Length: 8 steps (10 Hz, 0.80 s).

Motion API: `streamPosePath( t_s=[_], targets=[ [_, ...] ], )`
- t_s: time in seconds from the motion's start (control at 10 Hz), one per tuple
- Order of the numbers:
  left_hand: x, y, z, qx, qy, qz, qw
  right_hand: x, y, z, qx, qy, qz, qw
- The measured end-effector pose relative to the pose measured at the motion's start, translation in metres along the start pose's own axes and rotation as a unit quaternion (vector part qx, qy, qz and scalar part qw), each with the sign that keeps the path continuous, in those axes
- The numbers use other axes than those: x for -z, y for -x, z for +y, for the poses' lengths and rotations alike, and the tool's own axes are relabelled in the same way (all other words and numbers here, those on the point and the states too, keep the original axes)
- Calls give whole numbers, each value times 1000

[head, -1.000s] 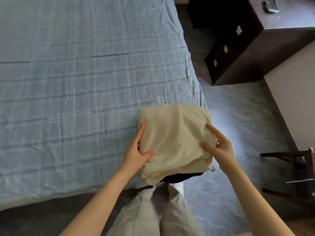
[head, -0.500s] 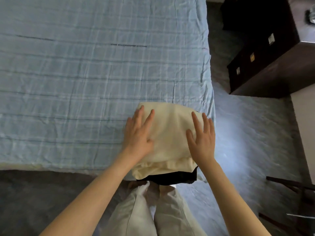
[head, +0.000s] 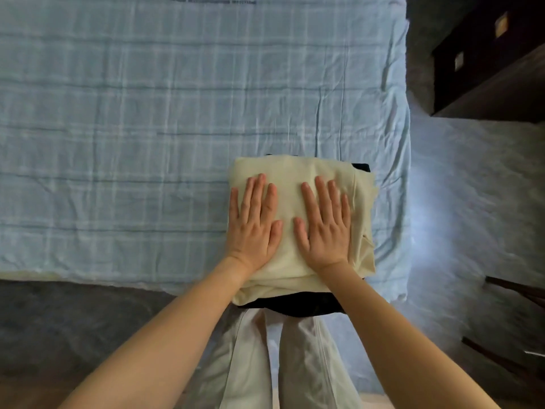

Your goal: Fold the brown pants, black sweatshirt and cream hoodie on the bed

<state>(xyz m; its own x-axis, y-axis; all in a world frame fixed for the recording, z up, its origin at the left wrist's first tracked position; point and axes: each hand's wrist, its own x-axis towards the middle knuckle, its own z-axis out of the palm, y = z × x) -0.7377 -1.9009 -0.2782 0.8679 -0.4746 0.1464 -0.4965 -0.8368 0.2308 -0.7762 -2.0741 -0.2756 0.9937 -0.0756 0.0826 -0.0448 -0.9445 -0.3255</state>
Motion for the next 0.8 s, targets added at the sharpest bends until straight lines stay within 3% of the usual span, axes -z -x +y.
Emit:
streamPosePath(
  t_s=[0.2, 0.6, 0.7, 0.8],
  targets=[
    [-18, 15, 1, -12, -8, 30, 999, -19, 15, 8, 15, 0, 24, 1000],
    [110, -16, 32, 45, -23, -193, 980, 105, -10, -34, -47, -51, -139, 988],
    [145, -26, 34, 46, 10, -184, 982, 138, -19, -46, -51, -56, -133, 988],
    [190, -37, 40, 23, 44, -96, 994, 180, -30, -61, -20, -73, -64, 995]
  ],
)
